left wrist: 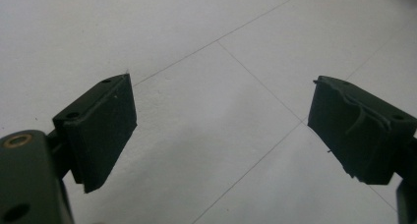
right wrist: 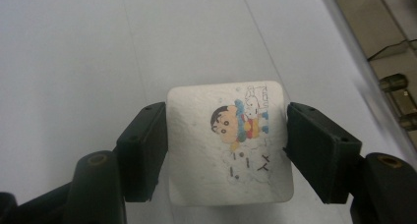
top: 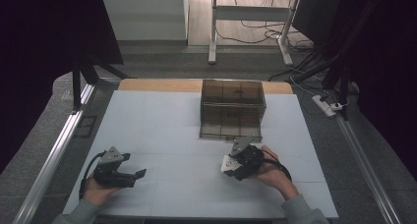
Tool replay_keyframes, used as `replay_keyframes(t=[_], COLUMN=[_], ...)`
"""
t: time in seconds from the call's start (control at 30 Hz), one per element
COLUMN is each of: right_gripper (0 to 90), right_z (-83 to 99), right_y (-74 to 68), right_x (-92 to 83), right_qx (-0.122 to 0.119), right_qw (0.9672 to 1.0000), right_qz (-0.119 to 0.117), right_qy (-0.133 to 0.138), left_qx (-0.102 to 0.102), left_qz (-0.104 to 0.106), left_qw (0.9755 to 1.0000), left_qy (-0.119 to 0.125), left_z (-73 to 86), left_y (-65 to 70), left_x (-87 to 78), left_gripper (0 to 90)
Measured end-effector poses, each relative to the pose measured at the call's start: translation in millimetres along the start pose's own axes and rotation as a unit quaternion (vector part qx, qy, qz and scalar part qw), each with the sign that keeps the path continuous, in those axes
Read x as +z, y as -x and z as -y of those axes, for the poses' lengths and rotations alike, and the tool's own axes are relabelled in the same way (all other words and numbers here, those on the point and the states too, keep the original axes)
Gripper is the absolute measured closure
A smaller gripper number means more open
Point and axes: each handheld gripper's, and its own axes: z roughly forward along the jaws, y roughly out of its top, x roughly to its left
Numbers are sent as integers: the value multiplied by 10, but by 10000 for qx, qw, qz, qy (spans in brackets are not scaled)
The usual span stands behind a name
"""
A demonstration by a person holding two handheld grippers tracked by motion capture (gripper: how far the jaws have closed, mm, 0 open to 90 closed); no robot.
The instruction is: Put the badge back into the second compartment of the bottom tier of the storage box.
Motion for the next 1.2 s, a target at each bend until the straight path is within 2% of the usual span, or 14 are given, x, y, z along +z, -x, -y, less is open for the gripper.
replay_keyframes(t=[0.3, 0.67, 1.2], right_gripper=[334, 333, 333], right_z=[2, -3, 15], right_y=[13, 29, 63], right_x=[-66, -200, -369], right_qx=[45, 68, 124], right_qw=[9999, 9988, 9951], right_qz=[91, 328, 663], right_qy=[107, 365, 728], left_qx=[0, 7, 16], left_qz=[-6, -12, -30], left_qw=[10000, 10000, 10000], left_qy=[3, -7, -8], left_z=[1, 1, 1], left_y=[-3, -2, -2], left_x=[-1, 2, 1], left_gripper=[108, 109, 111])
